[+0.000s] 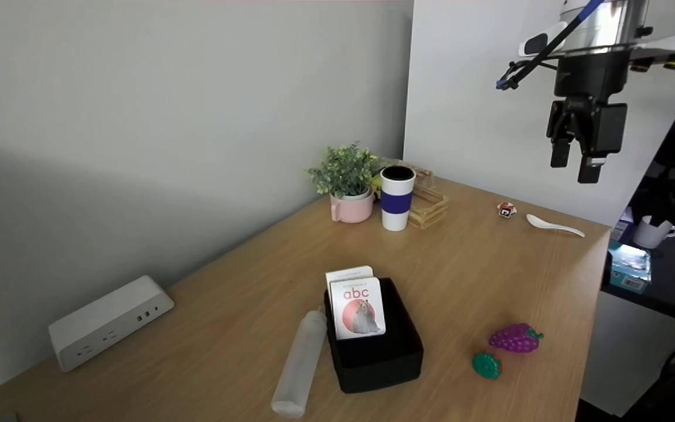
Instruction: Move the books from the box to the table
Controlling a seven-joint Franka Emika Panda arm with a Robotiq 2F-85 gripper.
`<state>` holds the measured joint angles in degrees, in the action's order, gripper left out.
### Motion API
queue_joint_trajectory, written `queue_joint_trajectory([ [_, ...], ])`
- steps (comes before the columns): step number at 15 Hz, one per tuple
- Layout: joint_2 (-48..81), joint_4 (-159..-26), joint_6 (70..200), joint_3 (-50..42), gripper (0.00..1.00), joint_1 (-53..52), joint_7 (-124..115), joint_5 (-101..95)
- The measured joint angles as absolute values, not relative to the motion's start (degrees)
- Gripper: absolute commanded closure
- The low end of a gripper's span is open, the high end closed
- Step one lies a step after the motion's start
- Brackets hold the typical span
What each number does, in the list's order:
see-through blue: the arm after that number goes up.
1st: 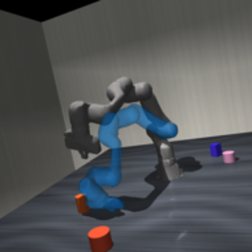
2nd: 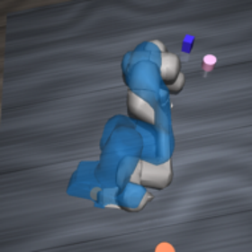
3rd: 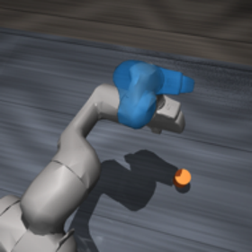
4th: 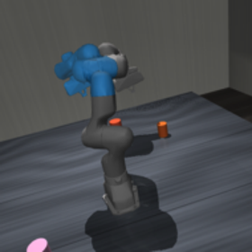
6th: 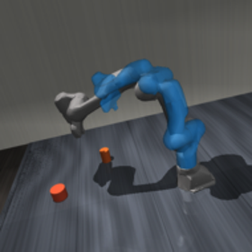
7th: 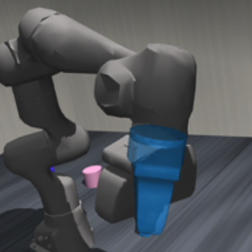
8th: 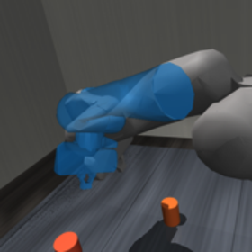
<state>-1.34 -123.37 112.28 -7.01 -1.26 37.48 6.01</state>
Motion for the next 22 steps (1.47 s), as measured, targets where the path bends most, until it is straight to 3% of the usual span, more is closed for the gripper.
queue_joint_trajectory([
  [11, 0.00, -121.44, 113.07, -3.96, 0.00, -1.32, 41.91, 6.28],
  [22, 11.84, -111.53, 120.17, 2.74, 0.00, -1.58, 48.49, 16.49],
])
